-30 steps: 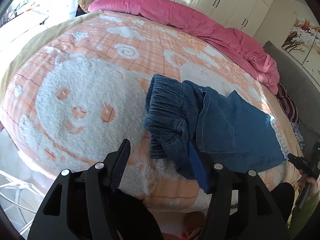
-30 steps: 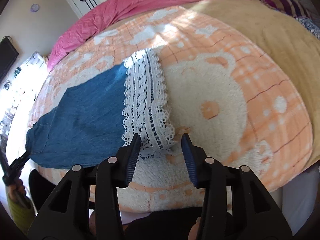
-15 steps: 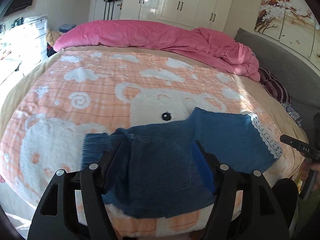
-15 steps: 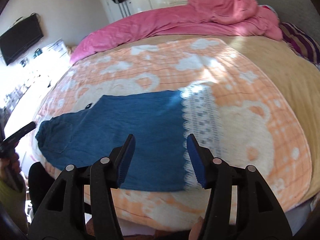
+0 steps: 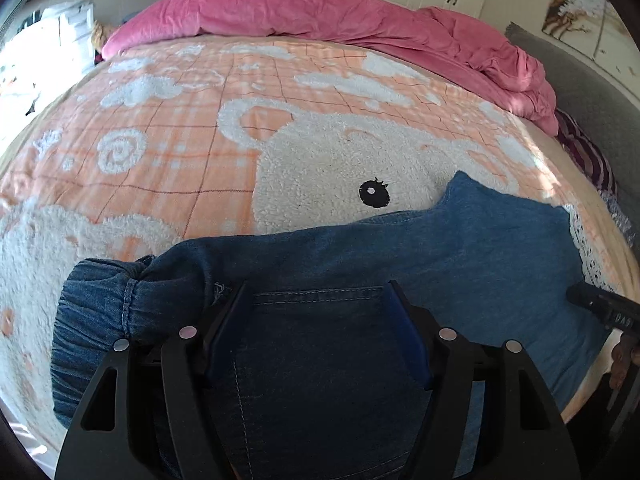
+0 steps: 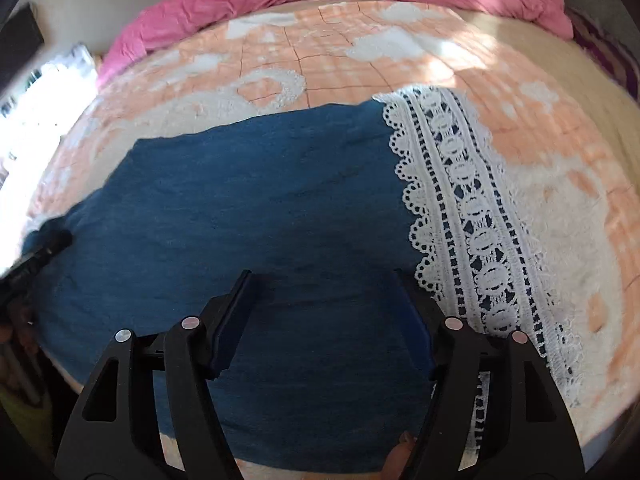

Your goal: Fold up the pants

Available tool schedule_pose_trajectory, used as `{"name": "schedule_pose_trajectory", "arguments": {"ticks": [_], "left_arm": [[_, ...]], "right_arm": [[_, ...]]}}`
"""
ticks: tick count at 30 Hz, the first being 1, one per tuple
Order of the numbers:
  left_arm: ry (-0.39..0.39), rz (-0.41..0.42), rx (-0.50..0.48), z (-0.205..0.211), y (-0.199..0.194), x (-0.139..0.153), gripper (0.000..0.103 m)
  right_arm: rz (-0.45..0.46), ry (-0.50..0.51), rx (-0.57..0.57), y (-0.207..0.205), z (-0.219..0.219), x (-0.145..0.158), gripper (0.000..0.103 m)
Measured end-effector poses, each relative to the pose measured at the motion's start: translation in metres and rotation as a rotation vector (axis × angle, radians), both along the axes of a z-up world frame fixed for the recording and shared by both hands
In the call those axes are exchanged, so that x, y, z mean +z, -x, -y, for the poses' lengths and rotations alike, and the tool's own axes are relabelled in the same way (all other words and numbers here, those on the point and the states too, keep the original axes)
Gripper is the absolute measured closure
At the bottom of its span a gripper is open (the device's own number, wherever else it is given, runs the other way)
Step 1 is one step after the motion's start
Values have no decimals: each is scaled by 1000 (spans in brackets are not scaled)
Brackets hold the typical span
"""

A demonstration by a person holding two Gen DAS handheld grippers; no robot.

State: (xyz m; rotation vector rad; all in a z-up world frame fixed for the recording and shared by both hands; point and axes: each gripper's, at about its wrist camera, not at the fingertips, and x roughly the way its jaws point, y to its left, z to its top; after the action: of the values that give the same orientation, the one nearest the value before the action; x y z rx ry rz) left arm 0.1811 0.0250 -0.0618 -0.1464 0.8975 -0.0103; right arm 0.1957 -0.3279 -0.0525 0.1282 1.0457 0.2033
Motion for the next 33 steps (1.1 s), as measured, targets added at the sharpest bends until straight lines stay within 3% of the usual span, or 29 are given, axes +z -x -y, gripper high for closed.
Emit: {"name": "schedule_pose_trajectory", "arguments": {"ticks": [2, 6, 12, 14, 17, 26, 33], "left_arm": [[-36, 12, -15, 7, 4, 4, 35], [15, 30, -25, 13, 18, 24, 27], [17, 76, -45, 28, 41, 51, 25], [9, 91, -50, 35, 46, 59, 18], [6, 107, -64, 44, 51, 69, 17], [14, 125, -139, 76, 56, 88, 9], [-6, 112, -237, 123, 37, 92, 7]], "right_arm": [[33, -10, 3, 6, 0, 5, 42], [94, -58, -24, 22, 10, 28, 37], [165, -84, -77, 49, 34, 56, 30], [190, -86, -93, 59, 42, 65, 28], [220, -78, -113, 73, 53, 74, 24], [278, -107, -198, 105, 90, 89, 18], [286, -140, -259, 113, 112, 86, 15]]}}
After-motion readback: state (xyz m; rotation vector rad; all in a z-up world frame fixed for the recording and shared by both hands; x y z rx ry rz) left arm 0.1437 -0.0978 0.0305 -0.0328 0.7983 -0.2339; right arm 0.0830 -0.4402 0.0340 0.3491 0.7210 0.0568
